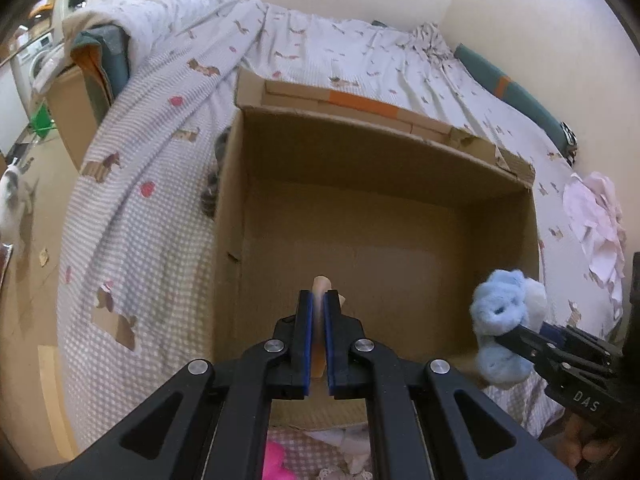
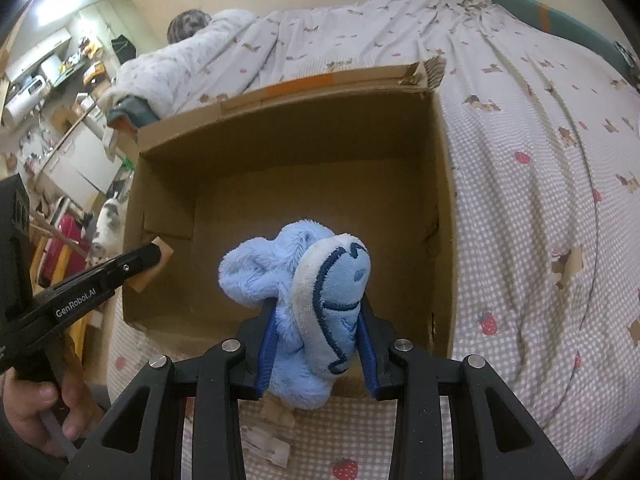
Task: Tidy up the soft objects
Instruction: 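Lower the plush toy and tube into the box and open both grippers, then withdraw both grippers from the box toward the remaining items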
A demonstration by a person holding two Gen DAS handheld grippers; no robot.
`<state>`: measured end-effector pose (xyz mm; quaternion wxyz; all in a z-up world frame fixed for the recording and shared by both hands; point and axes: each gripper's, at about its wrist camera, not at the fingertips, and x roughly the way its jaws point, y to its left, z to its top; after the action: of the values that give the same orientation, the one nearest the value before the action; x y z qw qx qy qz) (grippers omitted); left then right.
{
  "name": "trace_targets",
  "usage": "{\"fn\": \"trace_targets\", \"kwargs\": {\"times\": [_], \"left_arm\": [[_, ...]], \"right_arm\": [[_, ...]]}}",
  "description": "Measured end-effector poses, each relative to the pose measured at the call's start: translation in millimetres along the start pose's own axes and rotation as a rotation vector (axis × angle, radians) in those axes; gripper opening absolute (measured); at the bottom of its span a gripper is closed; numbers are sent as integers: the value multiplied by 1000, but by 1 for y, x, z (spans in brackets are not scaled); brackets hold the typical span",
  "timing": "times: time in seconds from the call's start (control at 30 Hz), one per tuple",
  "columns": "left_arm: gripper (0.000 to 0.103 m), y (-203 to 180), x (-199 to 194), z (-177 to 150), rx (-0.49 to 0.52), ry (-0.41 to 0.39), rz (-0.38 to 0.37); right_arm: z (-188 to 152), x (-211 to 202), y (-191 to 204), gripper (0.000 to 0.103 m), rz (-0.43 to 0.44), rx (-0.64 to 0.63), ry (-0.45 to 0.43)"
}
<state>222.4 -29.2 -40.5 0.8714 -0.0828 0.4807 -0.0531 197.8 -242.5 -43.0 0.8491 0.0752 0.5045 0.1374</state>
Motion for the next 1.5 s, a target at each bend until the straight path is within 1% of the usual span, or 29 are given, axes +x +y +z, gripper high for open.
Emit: {"fn": "trace_targets", "kwargs": {"times": [0.2, 0.43, 0.57, 0.63, 0.67, 0.7, 0.8, 0.9, 0.93, 0.97, 1.0, 1.03, 1.07, 1.1, 1.13, 1.23, 1.33, 1.4, 1.47, 1.5], "left_arm": [[6, -8, 3, 1, 30, -3, 7], [6, -6, 9, 0, 19, 29, 15], [9, -9, 9, -2, 36, 27, 32], [10, -10, 10, -3, 41, 27, 37], [13, -10, 10, -3, 44, 27, 43], [14, -11, 10, -4, 53, 26, 50], [15, -14, 12, -4, 74, 28, 61], [18, -16, 12, -5, 83, 32, 59], [21, -17, 12, -5, 85, 32, 56], [28, -17, 11, -5, 87, 32, 57], [33, -17, 10, -4, 88, 31, 62], [49, -17, 10, -4, 86, 30, 69], [69, -17, 8, -4, 84, 23, 85], [73, -16, 6, -3, 85, 7, 104], [74, -17, 3, -3, 92, -15, 119], [74, -20, -2, 0, 119, -33, 142], [74, -18, -8, -2, 110, -54, 154], [74, -14, -12, -3, 88, -58, 130], [74, -11, -20, -4, 76, -82, 73], [74, -11, -24, -4, 76, -96, 81]], "right_arm": [[1, 9, 0, 38, 8, 10, 19], [1, 14, 2, 40, 18, 9, 31], [1, 15, 2, 41, 20, 14, 33], [1, 15, 2, 44, 20, 18, 33], [1, 16, 2, 45, 19, 20, 34], [1, 17, 1, 45, 13, 22, 34], [1, 17, 0, 46, 14, 30, 33], [1, 16, 0, 52, 16, 34, 28], [1, 16, 0, 58, 19, 34, 26], [1, 15, 0, 67, 23, 35, 22], [2, 13, 0, 73, 37, 42, 14], [2, 11, 1, 84, 51, 49, 3], [3, 9, 1, 92, 58, 51, -8], [4, 7, 1, 95, 60, 52, -17], [4, 4, 2, 100, 58, 51, -30], [5, -1, 4, 102, 60, 57, -57], [6, -1, 4, 103, 62, 65, -53], [6, -1, 5, 103, 55, 63, -52], [5, -4, 4, 103, 52, 65, -56], [5, -6, 3, 103, 56, 71, -63]]}}
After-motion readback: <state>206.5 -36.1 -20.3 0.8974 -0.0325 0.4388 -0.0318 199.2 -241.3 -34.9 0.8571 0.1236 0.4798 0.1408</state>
